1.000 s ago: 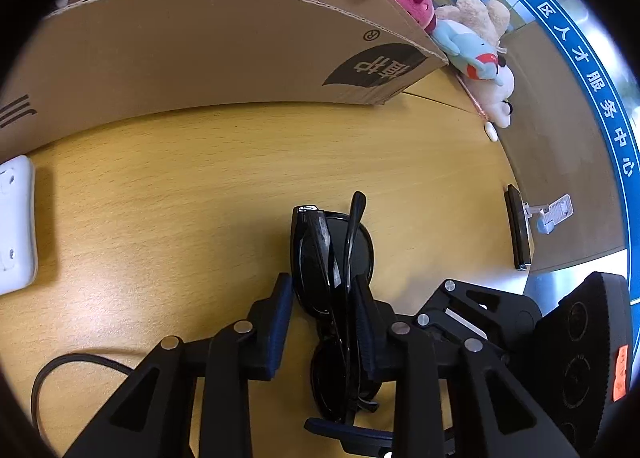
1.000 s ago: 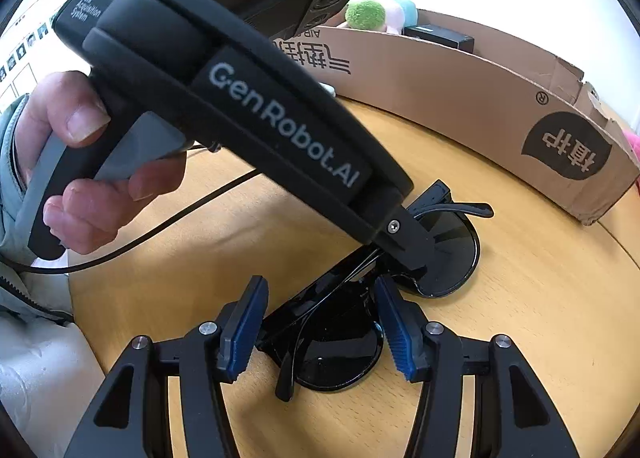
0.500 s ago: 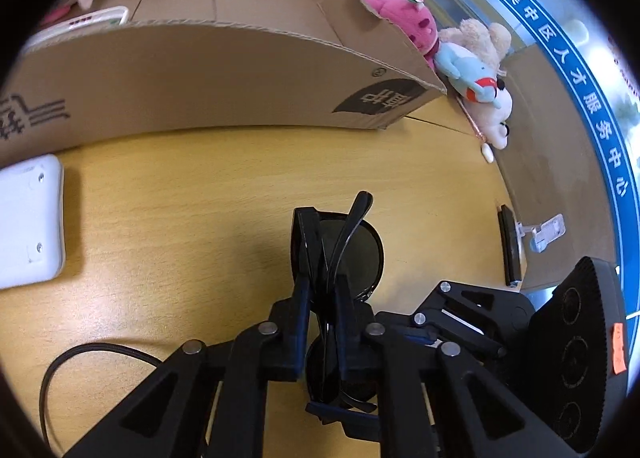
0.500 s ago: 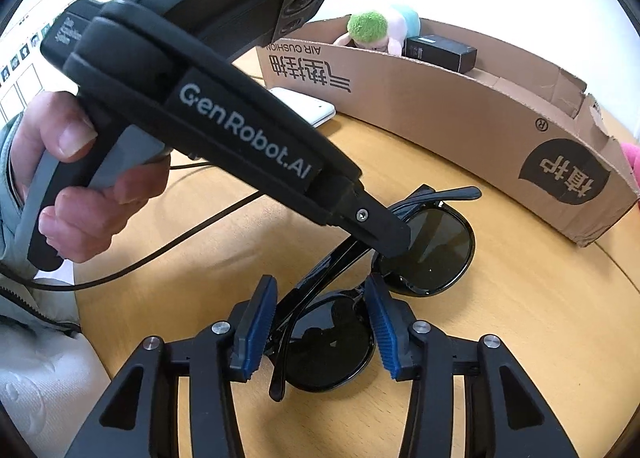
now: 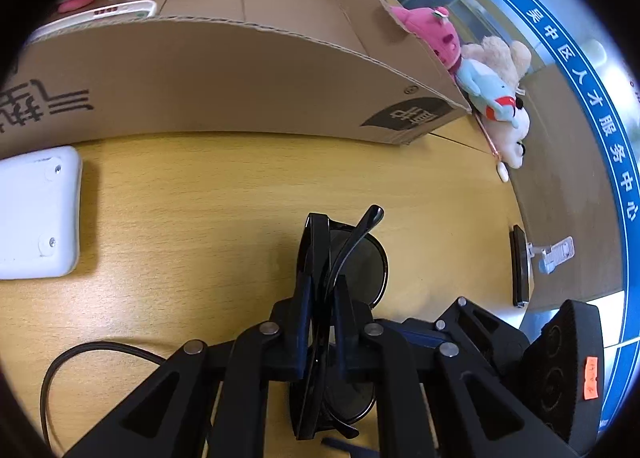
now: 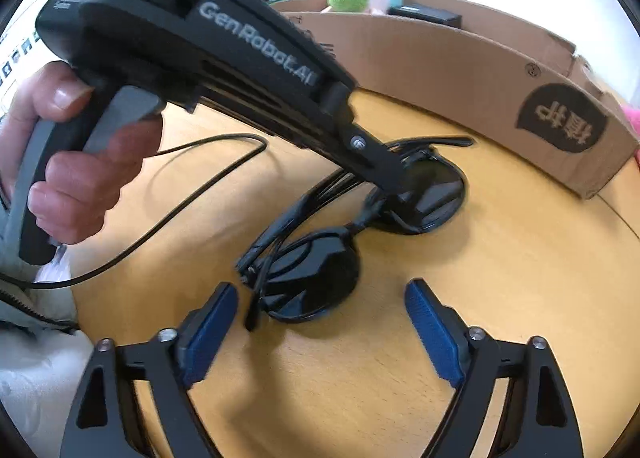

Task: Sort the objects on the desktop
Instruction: 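Lift the sunglasses with both tools off the table, then carry the sunglasses over the box, lower them inside and open both tools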

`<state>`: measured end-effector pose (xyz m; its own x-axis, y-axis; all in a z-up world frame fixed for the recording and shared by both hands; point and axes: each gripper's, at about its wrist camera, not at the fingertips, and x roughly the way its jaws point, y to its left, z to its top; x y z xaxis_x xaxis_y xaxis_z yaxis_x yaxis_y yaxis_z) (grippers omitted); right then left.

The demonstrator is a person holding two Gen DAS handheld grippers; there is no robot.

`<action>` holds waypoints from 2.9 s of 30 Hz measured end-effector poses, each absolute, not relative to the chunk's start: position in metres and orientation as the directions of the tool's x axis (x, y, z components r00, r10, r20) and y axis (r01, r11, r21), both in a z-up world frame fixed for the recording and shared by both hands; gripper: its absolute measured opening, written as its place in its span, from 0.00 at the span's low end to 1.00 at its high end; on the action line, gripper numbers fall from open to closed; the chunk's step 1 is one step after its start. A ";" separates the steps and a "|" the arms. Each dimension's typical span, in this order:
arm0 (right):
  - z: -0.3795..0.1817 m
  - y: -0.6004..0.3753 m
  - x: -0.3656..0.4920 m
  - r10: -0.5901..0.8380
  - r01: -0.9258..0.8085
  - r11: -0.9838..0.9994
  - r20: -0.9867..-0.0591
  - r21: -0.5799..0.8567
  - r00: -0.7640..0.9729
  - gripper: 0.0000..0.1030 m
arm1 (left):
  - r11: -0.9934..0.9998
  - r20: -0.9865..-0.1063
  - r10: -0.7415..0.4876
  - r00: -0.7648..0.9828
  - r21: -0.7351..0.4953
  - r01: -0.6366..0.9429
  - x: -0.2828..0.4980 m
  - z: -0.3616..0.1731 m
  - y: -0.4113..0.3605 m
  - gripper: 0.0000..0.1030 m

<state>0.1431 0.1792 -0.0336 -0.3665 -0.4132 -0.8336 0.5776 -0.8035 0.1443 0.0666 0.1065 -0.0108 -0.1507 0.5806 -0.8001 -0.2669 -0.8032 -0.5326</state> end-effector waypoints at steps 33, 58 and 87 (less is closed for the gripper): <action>-0.037 0.152 0.128 -0.395 0.607 -0.794 -0.791 0.037 -0.467 0.65 | -0.835 -0.804 0.550 -0.225 -0.535 -0.129 0.065 -0.009 0.099 0.08; 0.104 0.172 0.046 -0.444 0.654 -0.691 -0.533 -0.308 -0.720 0.65 | -0.816 -0.607 0.577 -0.546 -0.452 -0.361 0.007 0.181 0.078 0.09; 0.030 0.171 -0.210 -0.507 0.754 -0.656 -0.726 -0.024 -0.465 0.65 | -0.852 -0.796 0.524 -0.304 -0.492 -0.179 -0.279 0.080 0.101 0.10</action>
